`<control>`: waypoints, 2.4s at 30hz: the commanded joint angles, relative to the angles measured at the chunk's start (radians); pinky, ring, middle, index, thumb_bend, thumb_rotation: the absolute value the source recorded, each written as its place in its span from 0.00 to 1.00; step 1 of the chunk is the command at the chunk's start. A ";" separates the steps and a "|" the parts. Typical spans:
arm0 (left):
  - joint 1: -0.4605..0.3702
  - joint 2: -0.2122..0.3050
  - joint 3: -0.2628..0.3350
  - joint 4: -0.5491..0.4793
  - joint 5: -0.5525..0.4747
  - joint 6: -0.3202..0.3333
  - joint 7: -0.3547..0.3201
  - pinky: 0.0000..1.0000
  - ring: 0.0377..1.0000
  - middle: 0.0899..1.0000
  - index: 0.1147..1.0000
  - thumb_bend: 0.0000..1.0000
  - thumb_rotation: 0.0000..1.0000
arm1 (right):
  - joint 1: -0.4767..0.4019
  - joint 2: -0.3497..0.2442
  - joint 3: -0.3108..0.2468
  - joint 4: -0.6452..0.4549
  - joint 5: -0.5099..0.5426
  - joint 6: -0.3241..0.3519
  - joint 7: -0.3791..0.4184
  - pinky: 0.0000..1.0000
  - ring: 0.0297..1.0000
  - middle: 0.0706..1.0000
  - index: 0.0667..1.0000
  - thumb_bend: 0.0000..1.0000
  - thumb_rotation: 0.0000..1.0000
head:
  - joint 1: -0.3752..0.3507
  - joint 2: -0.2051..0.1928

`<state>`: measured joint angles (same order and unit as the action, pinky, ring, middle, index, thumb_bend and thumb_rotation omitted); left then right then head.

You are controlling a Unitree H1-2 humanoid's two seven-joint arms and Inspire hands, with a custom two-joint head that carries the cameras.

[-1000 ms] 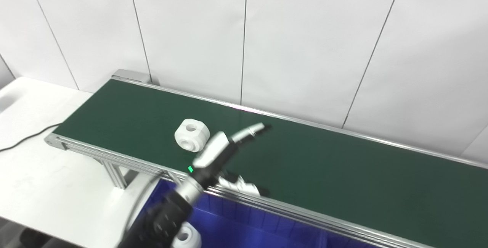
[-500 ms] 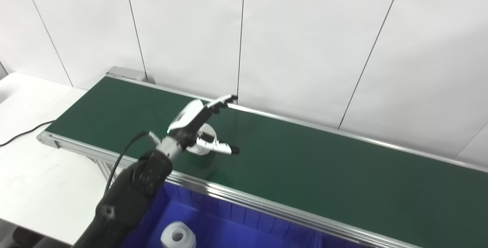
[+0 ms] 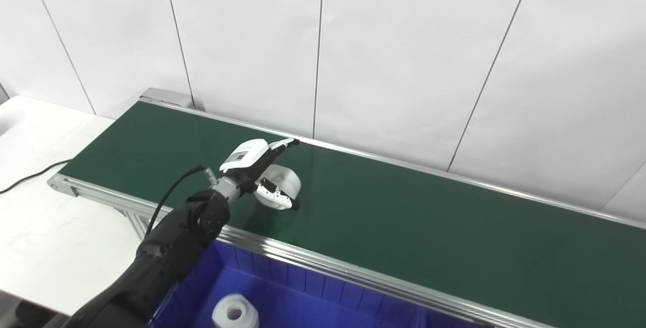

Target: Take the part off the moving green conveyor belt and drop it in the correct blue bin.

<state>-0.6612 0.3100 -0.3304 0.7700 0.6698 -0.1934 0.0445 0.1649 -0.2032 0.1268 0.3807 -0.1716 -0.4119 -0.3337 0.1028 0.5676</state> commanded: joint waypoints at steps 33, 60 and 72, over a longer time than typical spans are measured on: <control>0.006 -0.104 0.039 0.033 -0.147 -0.182 0.189 0.48 0.40 0.45 0.46 0.50 0.00 | 0.011 0.010 -0.004 -0.056 0.002 -0.058 -0.017 0.64 0.69 0.70 0.72 0.59 0.54 | -0.062 0.058; 0.518 -0.191 -0.011 -0.435 -0.202 -0.130 -0.023 0.37 0.36 0.42 0.49 0.49 0.00 | 0.032 0.078 -0.093 -0.177 -0.031 -0.025 0.097 0.63 0.69 0.69 0.71 0.63 0.55 | -0.251 0.237; 0.460 -0.161 -0.109 -0.495 -0.048 0.368 -0.299 0.73 0.81 0.83 0.80 0.58 0.14 | 0.034 0.089 -0.113 -0.175 -0.028 -0.030 0.114 0.63 0.69 0.69 0.71 0.62 0.54 | -0.247 0.235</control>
<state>-0.1562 0.1427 -0.4301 0.3114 0.5980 0.1294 -0.2287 0.2032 -0.1119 0.0225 0.2342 -0.1973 -0.4131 -0.2249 -0.1442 0.8023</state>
